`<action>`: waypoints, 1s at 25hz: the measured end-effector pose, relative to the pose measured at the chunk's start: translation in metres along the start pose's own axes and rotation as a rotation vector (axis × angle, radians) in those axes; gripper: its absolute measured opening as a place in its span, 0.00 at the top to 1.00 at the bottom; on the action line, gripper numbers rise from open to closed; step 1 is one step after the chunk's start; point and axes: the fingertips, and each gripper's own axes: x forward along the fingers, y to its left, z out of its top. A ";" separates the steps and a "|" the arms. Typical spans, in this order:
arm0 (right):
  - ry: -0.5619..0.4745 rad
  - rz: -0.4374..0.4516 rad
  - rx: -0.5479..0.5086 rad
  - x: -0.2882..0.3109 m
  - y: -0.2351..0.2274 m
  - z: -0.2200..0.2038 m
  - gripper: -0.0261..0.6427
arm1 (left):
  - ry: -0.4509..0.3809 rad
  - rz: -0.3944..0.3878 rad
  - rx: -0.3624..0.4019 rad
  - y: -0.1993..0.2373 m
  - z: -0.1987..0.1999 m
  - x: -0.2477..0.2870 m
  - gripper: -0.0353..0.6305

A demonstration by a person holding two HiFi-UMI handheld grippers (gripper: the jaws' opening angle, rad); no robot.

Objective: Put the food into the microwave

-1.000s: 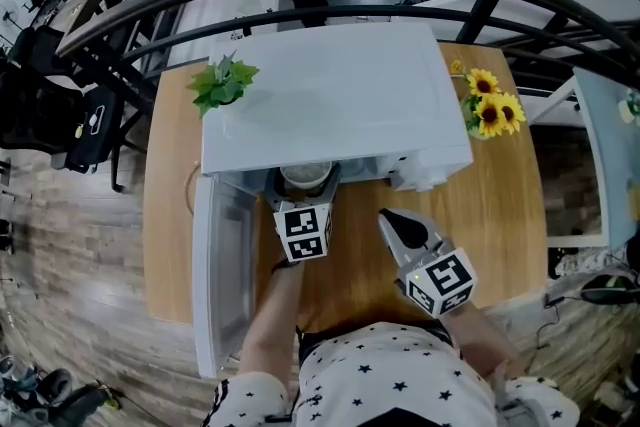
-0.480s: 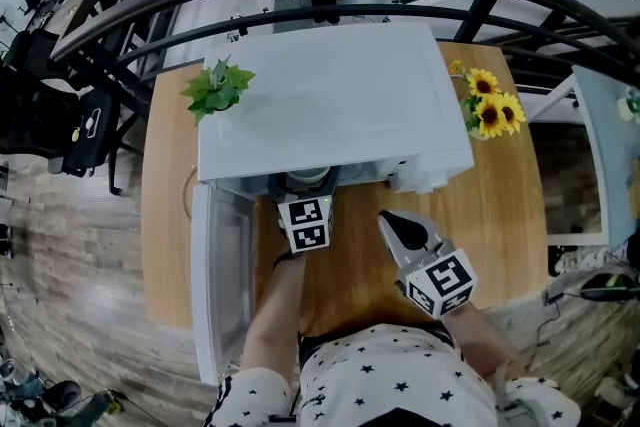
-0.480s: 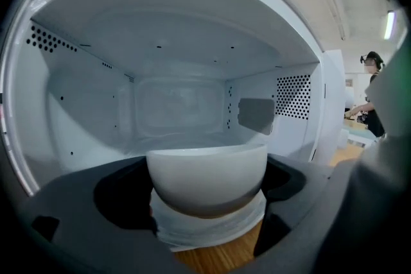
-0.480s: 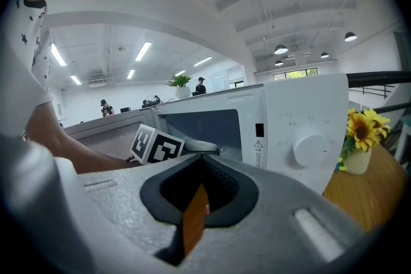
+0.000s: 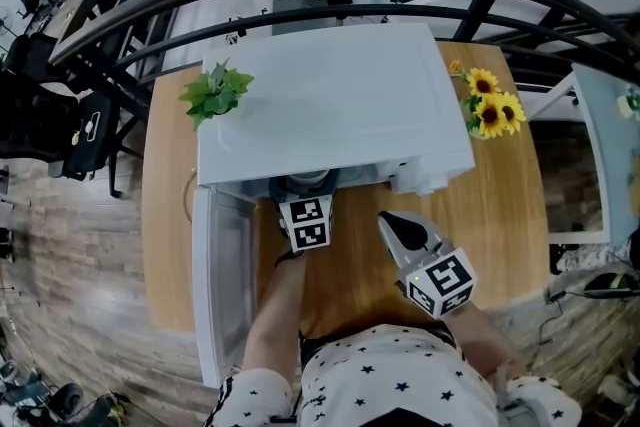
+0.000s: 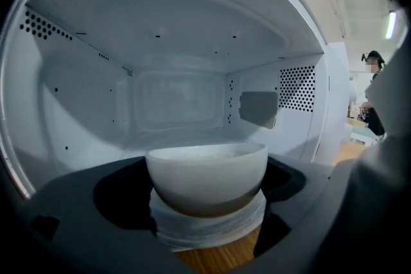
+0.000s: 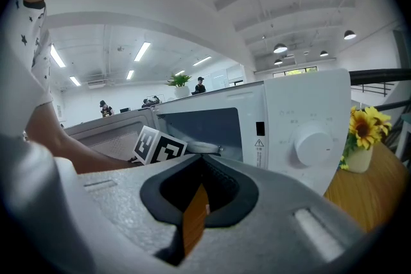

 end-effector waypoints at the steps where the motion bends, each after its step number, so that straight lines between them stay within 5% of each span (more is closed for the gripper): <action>1: -0.002 0.005 -0.002 0.001 0.001 0.001 0.95 | 0.004 0.003 -0.002 0.000 -0.001 0.000 0.21; 12: -0.004 0.011 0.002 -0.001 0.002 0.001 0.95 | 0.079 0.046 0.091 0.001 -0.016 0.000 0.21; 25: -0.018 0.020 0.025 -0.003 0.005 0.004 0.95 | 0.108 0.031 0.055 0.001 -0.018 0.005 0.21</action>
